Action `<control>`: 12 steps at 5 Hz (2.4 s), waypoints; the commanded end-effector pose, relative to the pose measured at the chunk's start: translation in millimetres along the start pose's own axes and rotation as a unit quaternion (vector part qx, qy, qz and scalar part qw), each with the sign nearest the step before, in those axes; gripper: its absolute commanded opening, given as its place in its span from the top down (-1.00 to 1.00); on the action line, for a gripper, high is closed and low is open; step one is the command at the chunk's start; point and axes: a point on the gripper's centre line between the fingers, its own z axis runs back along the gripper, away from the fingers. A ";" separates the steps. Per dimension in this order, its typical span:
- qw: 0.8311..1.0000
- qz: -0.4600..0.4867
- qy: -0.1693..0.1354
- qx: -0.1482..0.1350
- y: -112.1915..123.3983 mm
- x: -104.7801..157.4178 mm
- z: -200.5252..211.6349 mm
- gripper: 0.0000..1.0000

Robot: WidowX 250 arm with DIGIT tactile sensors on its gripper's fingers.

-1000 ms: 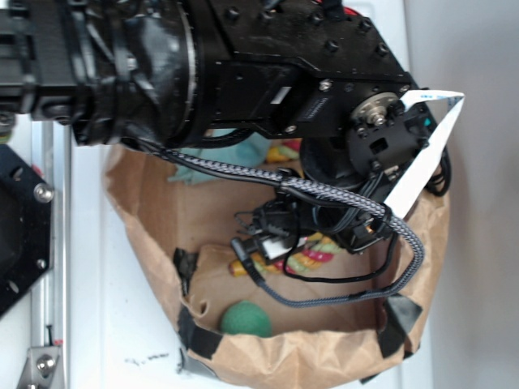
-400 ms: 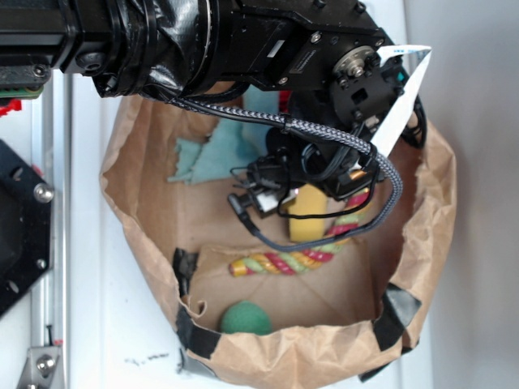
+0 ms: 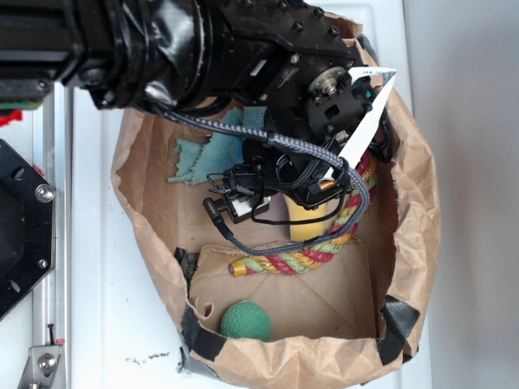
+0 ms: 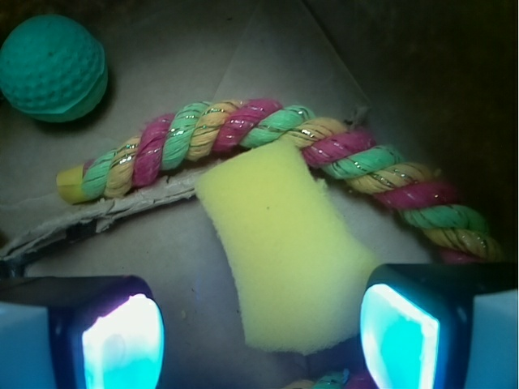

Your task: Grab the green sponge.

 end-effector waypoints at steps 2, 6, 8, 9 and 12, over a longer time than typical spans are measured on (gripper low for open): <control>0.999 -0.024 -0.029 0.035 4.5 24.5 21.5 -1.00; 0.999 -0.035 -0.020 0.032 18.8 31.3 4.1 -1.00; 0.998 -0.048 -0.010 -0.026 11.5 28.3 -25.6 -1.00; 0.999 -0.042 -0.021 -0.010 13.5 28.8 -21.7 0.87; 0.999 -0.027 -0.022 0.020 12.3 26.2 4.8 1.00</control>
